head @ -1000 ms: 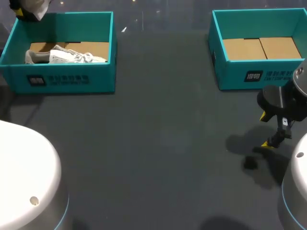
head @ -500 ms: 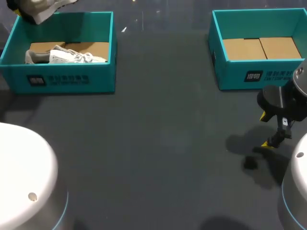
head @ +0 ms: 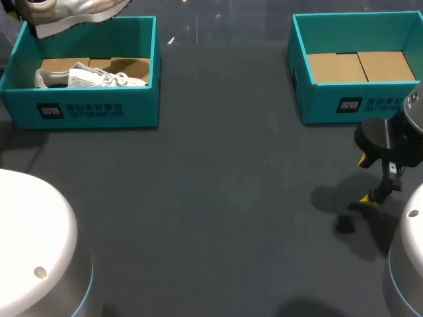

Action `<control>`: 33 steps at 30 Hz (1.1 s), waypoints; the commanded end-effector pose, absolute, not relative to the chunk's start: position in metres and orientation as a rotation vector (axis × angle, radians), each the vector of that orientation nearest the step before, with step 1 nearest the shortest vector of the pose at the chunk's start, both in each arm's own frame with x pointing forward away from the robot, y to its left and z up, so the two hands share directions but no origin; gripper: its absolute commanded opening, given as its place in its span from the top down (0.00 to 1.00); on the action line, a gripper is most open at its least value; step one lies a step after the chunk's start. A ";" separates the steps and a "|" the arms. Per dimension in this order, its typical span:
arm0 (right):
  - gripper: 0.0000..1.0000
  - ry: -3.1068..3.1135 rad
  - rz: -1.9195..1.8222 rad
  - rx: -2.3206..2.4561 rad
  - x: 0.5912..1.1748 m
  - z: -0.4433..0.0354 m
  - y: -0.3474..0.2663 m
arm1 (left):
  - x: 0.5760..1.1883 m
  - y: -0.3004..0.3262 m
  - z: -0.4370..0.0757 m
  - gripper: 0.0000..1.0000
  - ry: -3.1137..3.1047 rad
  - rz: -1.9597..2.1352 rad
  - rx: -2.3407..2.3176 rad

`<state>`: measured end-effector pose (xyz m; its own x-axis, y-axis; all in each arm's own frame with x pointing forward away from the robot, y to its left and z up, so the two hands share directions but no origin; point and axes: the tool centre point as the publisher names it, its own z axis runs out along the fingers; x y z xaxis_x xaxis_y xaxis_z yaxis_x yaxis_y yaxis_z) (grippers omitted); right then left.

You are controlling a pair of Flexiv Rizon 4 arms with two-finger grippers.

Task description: Take the shoe out of the shoebox, open the shoe tongue, remove and reinsert the insole, then place the shoe into the shoebox

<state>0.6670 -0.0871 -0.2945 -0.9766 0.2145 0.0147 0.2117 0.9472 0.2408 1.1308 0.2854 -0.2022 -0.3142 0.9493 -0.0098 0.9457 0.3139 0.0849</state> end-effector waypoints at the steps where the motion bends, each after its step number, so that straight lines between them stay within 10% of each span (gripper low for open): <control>1: 0.00 3.086 0.379 0.338 0.666 -0.295 -0.087 | 1.143 0.291 -0.207 1.00 2.460 0.132 1.887; 33: 0.00 3.086 0.379 0.338 0.666 -0.295 -0.087 | 1.154 0.306 -0.277 1.00 2.374 0.214 2.105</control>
